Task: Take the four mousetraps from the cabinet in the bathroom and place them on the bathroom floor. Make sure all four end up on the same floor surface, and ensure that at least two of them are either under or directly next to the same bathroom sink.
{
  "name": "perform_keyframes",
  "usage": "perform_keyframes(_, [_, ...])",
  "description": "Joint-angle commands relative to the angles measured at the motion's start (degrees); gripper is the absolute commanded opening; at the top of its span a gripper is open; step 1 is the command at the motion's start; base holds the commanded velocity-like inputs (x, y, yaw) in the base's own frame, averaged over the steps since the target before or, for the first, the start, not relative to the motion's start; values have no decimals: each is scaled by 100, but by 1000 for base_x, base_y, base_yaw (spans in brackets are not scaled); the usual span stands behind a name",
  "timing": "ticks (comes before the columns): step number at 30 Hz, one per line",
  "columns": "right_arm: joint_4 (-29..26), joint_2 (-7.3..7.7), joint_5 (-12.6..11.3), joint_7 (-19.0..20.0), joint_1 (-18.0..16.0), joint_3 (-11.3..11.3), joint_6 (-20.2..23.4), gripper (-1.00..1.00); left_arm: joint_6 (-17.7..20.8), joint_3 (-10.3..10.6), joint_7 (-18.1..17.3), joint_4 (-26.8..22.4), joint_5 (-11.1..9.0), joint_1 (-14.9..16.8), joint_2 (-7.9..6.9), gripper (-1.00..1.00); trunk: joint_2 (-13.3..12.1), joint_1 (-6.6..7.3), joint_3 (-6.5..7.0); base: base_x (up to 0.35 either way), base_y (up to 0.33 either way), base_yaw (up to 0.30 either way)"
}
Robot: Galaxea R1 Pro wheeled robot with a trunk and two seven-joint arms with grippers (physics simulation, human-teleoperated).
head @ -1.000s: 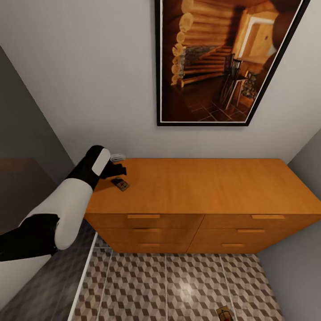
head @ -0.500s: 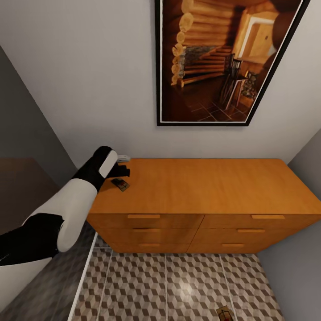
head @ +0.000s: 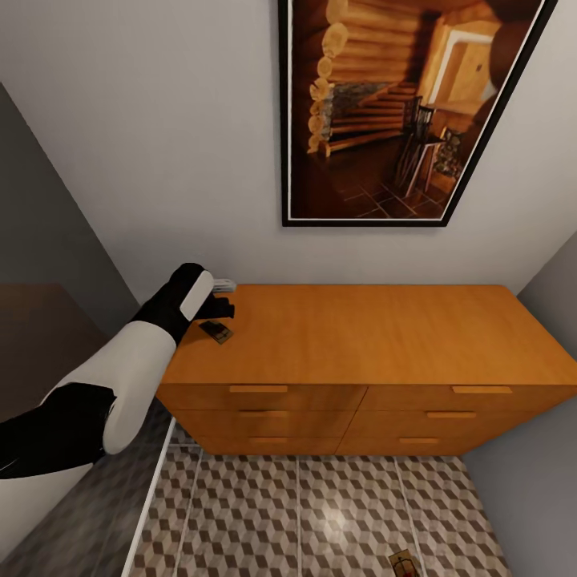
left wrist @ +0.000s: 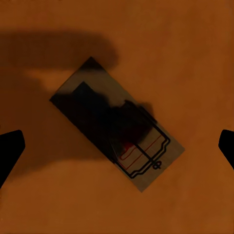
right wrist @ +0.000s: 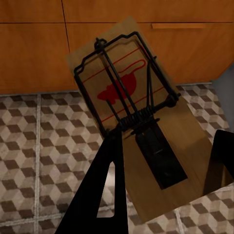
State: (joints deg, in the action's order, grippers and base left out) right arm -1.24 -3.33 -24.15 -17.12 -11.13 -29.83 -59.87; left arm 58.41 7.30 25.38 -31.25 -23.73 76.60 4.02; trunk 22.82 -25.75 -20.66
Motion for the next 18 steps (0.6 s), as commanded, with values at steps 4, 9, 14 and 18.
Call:
perform_keyframes(4, [4,-1,-28,-37,-3,-50,-13,-100,13,18,50,-4,-61,5,-17,100,10,-3,-9,0,0,0])
perform_keyframes(9, [4,-1,-28,-37,-3,-50,-13,-100,13,-2,47,-6,-67,5,-42,100,10,-3,-9,0,0,0])
perform_keyframes(14, [3,-1,-28,-38,-3,-50,-13,-100,13,-15,47,-4,-70,5,-56,100,10,-3,-9,0,0,0])
perform_keyframes(18, [4,-1,-28,-38,-3,-50,-13,-100,13,-12,46,-4,-70,5,-59,100,10,-3,-9,0,0,0])
